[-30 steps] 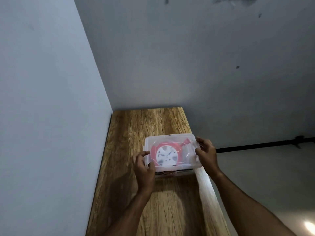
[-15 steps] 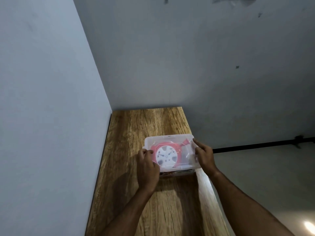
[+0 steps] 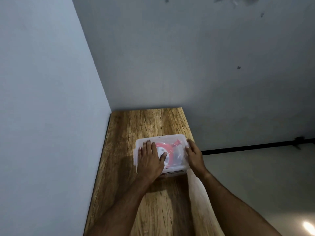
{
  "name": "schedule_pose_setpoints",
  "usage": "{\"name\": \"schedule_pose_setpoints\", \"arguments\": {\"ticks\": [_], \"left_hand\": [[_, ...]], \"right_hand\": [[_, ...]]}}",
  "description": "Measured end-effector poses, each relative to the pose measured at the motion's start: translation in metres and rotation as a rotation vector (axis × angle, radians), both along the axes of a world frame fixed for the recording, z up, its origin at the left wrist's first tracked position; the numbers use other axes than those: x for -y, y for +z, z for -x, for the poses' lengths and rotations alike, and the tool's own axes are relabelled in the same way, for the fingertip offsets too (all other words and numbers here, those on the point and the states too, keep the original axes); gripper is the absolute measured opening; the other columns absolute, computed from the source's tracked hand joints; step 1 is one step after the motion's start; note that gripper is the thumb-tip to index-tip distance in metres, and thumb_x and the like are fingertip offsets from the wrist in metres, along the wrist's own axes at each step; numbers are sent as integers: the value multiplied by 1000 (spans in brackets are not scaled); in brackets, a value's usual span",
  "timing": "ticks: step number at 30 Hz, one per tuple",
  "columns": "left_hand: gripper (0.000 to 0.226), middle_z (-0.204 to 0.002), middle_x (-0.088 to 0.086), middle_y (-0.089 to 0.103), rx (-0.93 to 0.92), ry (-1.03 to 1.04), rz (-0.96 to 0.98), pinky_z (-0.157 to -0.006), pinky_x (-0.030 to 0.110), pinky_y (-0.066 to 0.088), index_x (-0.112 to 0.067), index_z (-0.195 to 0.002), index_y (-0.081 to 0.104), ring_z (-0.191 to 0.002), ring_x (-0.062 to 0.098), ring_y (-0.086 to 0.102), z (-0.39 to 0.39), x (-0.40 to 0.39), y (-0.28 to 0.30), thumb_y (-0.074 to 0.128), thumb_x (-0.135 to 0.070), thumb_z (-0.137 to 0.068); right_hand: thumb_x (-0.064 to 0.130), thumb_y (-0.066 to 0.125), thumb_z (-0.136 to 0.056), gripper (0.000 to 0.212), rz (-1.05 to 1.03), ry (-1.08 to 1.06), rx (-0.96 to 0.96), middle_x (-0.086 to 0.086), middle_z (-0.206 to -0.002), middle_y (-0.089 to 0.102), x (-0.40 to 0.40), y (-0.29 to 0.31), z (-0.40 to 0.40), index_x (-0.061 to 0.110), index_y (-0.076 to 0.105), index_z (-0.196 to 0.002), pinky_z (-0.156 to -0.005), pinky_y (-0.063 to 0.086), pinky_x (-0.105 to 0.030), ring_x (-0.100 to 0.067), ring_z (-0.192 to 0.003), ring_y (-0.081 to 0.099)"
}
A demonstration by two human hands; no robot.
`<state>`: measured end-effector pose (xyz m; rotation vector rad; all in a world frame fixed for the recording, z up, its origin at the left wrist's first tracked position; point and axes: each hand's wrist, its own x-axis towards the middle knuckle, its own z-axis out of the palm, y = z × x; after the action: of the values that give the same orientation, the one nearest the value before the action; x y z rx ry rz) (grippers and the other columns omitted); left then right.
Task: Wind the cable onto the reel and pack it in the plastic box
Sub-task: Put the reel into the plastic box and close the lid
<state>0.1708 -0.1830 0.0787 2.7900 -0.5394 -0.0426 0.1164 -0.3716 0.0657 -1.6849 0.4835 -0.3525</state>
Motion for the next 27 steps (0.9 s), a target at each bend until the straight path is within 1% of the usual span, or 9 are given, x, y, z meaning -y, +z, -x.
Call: {"name": "schedule_pose_setpoints", "arguments": {"ticks": [2, 5, 8, 11, 14, 17, 21, 23, 27], "left_hand": [[79, -169, 9, 9, 12, -14, -26, -127, 41, 0, -13, -161, 10, -157, 25, 6, -9, -8, -4, 25, -62, -101], [79, -169, 7, 8, 28, -30, -30, -121, 36, -9, -15, -161, 9, -157, 23, 5, -24, -19, -7, 25, -64, -101], [80, -169, 6, 9, 37, -39, -36, -119, 34, -11, -16, -161, 8, -157, 23, 5, -36, -27, -9, 25, -65, -100], [81, -169, 7, 11, 57, -42, -65, -119, 34, -11, -15, -161, 10, -156, 23, 7, -45, -33, -10, 24, -66, -100], [83, -167, 9, 19, 78, -32, -92, -120, 37, -6, -14, -160, 18, -155, 26, 15, -52, -38, -12, 19, -69, -98], [86, -164, 13, 25, 96, -46, -149, -122, 44, 4, -10, -158, 25, -153, 31, 22, -55, -39, -15, 11, -68, -96], [84, -160, 18, 32, 105, -56, -152, -123, 52, 22, -6, -155, 32, -150, 34, 29, -56, -37, -23, 17, -65, -98], [83, -160, 18, 33, 114, -59, -148, -122, 53, 26, -6, -155, 33, -149, 35, 30, -56, -37, -24, 20, -65, -98], [83, -158, 19, 35, 123, -61, -145, -119, 55, 31, -5, -154, 35, -148, 36, 33, -56, -38, -25, 21, -64, -98]], "right_hand": [[16, 43, -108, 24, -34, -14, 0, 17, -113, 60, -9, 4, -6, 26, 53, -128, -71, 51, -9, 0, -101, 61], [19, 42, -109, 22, -87, -25, -9, 11, -113, 64, -18, 3, -17, 27, 55, -124, -72, 54, -16, -5, -100, 64], [23, 41, -109, 26, -117, -30, -38, 6, -117, 65, -26, 2, -28, 26, 55, -130, -79, 58, -27, -13, -103, 67], [24, 41, -109, 30, -130, -24, -68, 2, -122, 64, -30, 1, -38, 24, 51, -137, -80, 60, -30, -16, -106, 67], [23, 40, -108, 31, -157, -8, -115, -3, -126, 65, -33, 2, -48, 25, 52, -137, -86, 60, -41, -22, -107, 67], [18, 44, -105, 29, -302, 10, -178, -6, -120, 69, -29, 12, -54, 20, 56, -131, -77, 60, -39, -25, -103, 69], [10, 56, -95, 28, -564, 44, -342, -13, -111, 75, -4, 22, -54, 6, 66, -120, -70, 58, -38, -32, -103, 70], [6, 63, -90, 26, -521, 24, -384, -14, -108, 74, 5, 26, -58, 3, 67, -116, -69, 57, -39, -32, -101, 69], [3, 65, -88, 8, -86, 6, -413, -17, -83, 69, -2, 36, -70, -4, 66, -88, -60, 58, -41, -30, -75, 68]]}}
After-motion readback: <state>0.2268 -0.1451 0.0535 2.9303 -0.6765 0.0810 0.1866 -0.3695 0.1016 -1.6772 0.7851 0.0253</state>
